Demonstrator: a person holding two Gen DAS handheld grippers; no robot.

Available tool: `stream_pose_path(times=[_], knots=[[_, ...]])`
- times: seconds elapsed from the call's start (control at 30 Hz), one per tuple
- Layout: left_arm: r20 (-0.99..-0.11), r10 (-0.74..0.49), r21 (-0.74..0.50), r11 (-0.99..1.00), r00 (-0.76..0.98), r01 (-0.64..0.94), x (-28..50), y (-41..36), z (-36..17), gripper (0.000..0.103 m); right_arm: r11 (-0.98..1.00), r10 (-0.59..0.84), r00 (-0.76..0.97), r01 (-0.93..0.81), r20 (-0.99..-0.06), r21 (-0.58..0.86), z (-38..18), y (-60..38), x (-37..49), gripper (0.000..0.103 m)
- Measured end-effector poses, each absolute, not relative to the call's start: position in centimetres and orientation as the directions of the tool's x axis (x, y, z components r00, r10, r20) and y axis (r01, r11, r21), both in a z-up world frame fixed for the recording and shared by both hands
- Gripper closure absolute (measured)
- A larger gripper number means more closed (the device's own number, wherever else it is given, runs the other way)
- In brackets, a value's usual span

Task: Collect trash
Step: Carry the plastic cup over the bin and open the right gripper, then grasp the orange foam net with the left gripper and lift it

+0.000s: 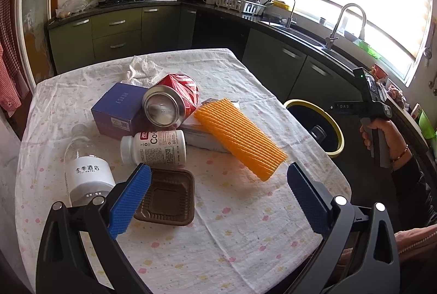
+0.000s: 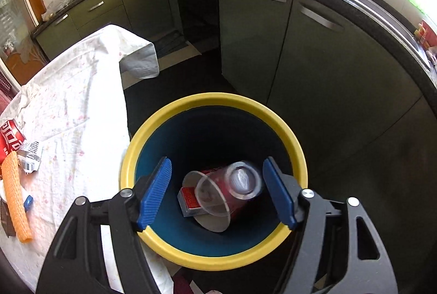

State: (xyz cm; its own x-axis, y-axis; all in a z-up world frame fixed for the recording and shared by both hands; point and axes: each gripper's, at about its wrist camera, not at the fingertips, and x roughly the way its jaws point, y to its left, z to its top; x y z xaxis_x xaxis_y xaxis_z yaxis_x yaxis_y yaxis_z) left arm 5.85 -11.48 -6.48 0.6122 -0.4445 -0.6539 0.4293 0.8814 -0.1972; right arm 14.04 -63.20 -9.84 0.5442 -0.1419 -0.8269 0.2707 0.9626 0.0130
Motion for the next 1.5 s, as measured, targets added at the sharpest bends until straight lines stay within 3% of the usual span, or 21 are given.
stream_pose_path(times=[0.63,1.0,1.17,1.27,1.33,1.43,1.5], knots=[[-0.761,-0.502,-0.263,0.817,0.411,0.513,8.1,-18.2,-10.1,0.005,0.994,-0.076,0.661,0.107,-0.746,-0.006,-7.9,-55.0,8.6,0.031],[-0.809,-0.526,-0.425,0.832,0.263,0.357,12.7,-21.1,-13.9,0.005,0.995,-0.028,0.654,0.090,-0.756,0.041,-9.2,-55.9,8.8,0.031],[-0.805,-0.523,-0.426,0.838,0.279,0.342,13.5,-22.0,-13.8,0.005,0.995,-0.016,0.651,0.088,-0.759,0.055,-9.8,-56.4,8.9,0.031],[-0.806,-0.507,-0.401,0.847,0.306,0.348,13.8,-22.3,-13.3,0.017,0.994,-0.012,0.649,0.087,-0.761,0.059,-10.0,-56.7,9.0,0.031],[-0.811,-0.493,-0.386,0.855,0.315,0.346,14.1,-22.5,-13.3,0.039,0.994,-0.009,0.647,0.087,-0.762,0.062,-10.2,-56.9,9.0,0.031],[-0.812,-0.496,-0.392,0.854,0.306,0.343,14.4,-22.4,-13.5,0.064,0.994,-0.007,0.646,0.088,-0.763,0.065,-10.4,-57.1,9.0,0.031],[-0.808,-0.502,-0.390,0.848,0.310,0.359,14.3,-22.5,-13.5,0.070,0.994,-0.004,0.645,0.087,-0.764,0.068,-10.5,-57.2,9.0,0.031]])
